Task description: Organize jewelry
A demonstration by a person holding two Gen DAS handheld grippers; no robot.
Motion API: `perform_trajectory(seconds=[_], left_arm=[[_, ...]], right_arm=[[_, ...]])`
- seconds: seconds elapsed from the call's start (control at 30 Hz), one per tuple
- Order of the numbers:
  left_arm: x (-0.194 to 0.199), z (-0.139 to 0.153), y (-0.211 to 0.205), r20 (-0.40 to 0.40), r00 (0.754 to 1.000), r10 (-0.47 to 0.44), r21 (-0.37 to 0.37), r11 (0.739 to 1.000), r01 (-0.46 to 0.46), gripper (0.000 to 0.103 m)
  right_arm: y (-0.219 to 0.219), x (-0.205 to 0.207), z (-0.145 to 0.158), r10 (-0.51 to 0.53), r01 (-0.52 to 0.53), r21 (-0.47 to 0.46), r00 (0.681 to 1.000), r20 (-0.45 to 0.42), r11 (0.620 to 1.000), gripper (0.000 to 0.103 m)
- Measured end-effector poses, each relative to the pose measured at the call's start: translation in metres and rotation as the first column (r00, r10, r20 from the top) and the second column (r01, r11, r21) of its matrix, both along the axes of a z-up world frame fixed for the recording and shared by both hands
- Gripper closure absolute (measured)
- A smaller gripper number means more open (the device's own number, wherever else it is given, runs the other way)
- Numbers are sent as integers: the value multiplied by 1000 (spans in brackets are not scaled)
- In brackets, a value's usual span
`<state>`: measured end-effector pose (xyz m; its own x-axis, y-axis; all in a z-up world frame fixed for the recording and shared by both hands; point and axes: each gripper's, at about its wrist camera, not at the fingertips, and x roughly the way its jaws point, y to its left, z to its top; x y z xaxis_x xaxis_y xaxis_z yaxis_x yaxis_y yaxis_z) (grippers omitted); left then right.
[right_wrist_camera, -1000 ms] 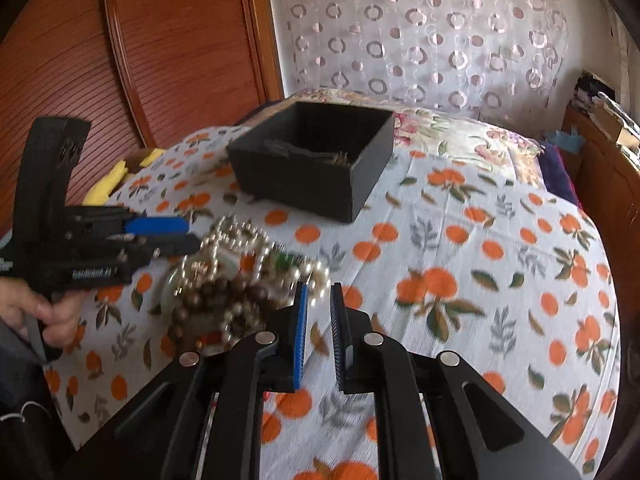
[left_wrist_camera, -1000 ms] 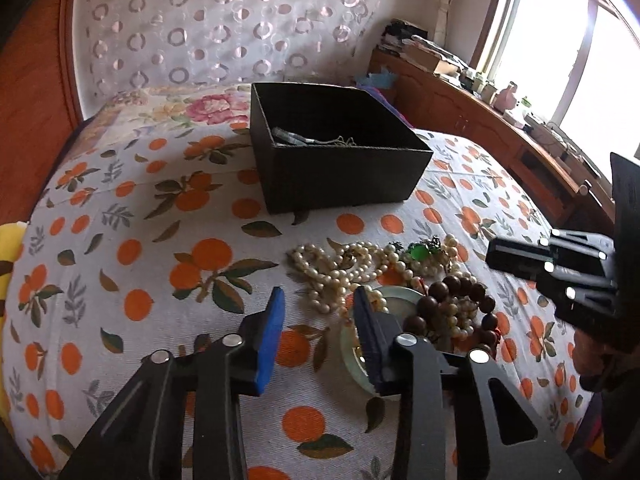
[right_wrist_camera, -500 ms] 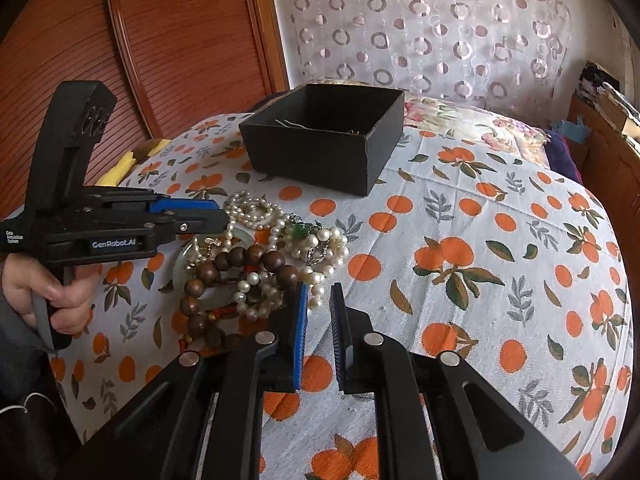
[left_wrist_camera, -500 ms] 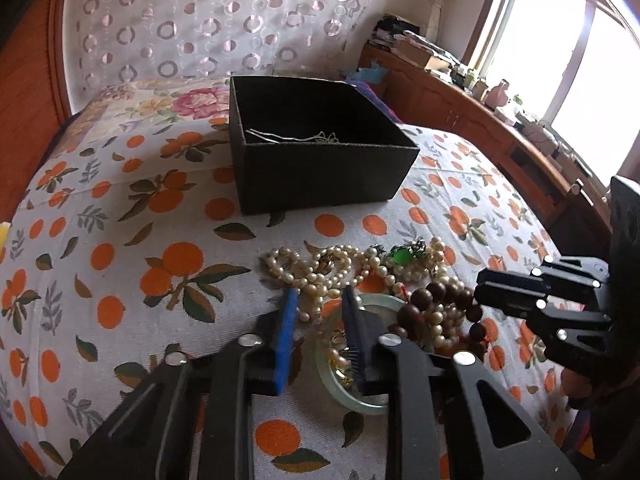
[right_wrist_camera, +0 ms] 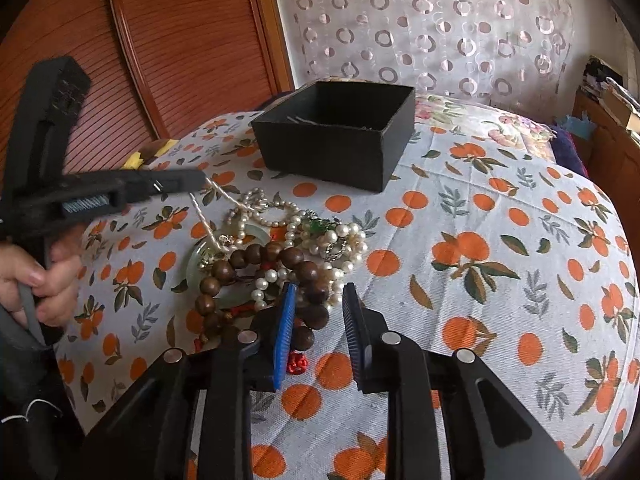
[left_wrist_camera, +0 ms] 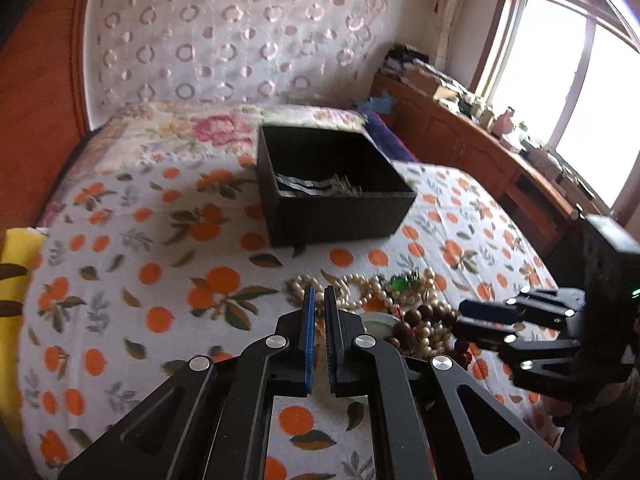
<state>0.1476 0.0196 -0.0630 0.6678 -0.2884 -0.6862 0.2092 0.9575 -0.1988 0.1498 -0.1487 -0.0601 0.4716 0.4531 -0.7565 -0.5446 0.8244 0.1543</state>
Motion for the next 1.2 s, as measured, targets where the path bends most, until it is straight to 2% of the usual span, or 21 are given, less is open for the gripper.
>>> perform_trajectory(seconds=[0.17,0.2,0.23,0.4,0.87,1.2], left_arm=[[-15,19,6,56,998,24,21,999,-25,99],[-16,21,7,62,998,26,23,999,-27,99],[-20,24,7,71,997,29,27,999,-31,99],[-30,36,7,110,993,35,39,998,-39,99],[-42,87,3,224,974,21,84,996,-41,99],[-31,128,-5,298,955,0,116,993,-36,99]], right_arm=[[0,4,-4,-13,14,19,1000,-21,1000,76],[0,4,-3,-14,14,17,1000,-17,1000,78],[1,1,-2,-8,8,15,1000,-5,1000,87],[2,-6,3,-9,9,7,1000,17,1000,88],[1,-23,73,2,-8,29,979,202,1000,89],[-6,-14,107,-9,-2,39,961,277,999,89]])
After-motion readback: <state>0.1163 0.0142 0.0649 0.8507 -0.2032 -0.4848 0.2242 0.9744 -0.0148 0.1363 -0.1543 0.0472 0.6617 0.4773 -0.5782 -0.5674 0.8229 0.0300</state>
